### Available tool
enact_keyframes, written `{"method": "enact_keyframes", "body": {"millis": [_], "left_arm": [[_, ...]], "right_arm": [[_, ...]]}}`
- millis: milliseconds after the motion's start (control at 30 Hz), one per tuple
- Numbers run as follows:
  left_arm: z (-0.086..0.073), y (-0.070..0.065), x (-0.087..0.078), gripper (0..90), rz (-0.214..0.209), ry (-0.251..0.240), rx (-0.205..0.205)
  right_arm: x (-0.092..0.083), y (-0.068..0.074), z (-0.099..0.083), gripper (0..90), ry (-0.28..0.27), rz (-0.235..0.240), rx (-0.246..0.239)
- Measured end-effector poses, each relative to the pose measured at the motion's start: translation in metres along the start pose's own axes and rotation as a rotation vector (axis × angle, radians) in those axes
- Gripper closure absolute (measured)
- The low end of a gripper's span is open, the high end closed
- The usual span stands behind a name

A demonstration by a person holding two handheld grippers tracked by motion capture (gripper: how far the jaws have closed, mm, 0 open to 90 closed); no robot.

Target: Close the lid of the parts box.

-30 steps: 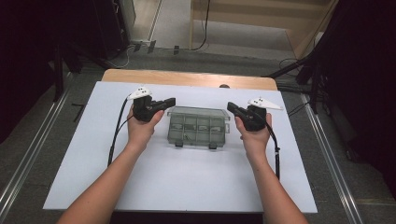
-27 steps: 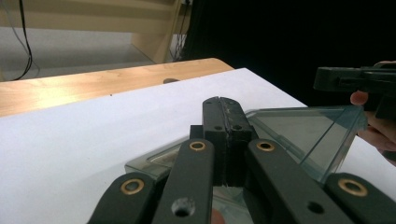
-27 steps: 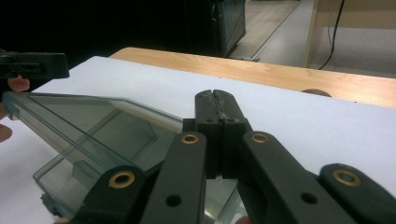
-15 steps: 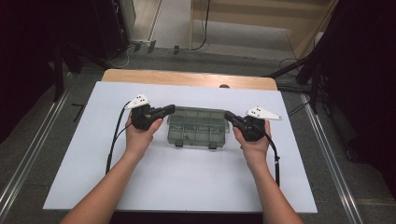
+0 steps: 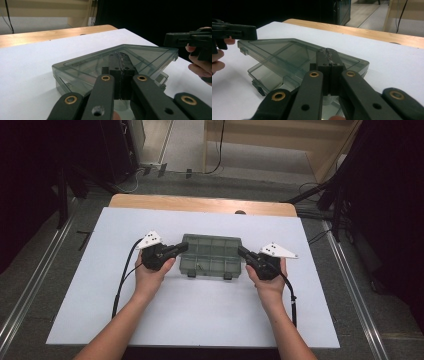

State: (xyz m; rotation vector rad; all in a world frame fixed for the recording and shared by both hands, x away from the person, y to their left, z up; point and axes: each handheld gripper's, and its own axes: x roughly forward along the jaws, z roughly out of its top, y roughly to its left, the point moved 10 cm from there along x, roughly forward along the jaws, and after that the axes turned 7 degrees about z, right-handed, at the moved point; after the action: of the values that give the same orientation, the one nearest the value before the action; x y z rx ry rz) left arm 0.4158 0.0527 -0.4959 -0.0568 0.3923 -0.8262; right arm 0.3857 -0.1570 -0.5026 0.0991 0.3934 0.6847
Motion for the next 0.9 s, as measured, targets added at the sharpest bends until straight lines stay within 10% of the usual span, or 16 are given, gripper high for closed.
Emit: {"method": "enact_keyframes", "body": {"millis": [900], "left_arm": [[-0.043, -0.008, -0.012, 90.0, 0.057, 0.032, 0.019]], "right_arm": [[-0.002, 0.008, -0.045, 90.0, 0.029, -0.022, 0.015]]}}
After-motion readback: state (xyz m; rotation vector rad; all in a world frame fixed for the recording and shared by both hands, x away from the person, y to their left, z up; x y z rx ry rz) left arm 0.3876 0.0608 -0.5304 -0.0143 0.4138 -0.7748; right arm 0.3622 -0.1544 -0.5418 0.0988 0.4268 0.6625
